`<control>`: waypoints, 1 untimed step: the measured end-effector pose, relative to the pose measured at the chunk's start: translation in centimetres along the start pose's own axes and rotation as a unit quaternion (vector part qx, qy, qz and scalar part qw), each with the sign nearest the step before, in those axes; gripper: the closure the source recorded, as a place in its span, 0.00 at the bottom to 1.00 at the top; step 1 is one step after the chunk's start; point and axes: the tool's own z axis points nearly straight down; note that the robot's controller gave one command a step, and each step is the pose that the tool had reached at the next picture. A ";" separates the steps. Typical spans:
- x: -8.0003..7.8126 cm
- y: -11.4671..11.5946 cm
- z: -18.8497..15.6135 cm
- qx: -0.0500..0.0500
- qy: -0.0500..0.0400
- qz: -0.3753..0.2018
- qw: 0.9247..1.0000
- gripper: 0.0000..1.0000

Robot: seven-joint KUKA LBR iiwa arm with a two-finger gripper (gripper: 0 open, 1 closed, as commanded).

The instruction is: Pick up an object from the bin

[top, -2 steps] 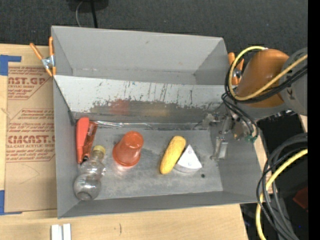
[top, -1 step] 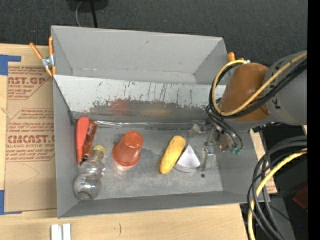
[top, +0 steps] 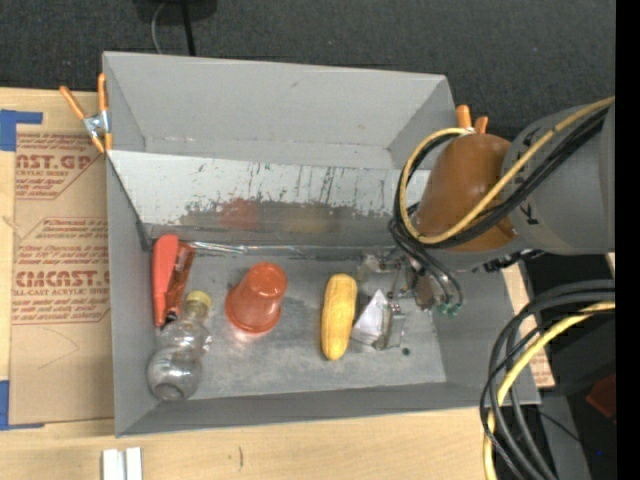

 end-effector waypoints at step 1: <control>-0.7 1.7 0.7 0.003 -0.002 -0.036 0.999 0.00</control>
Offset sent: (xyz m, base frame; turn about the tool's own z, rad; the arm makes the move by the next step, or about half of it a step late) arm 0.0344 0.0541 -0.0304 -0.1862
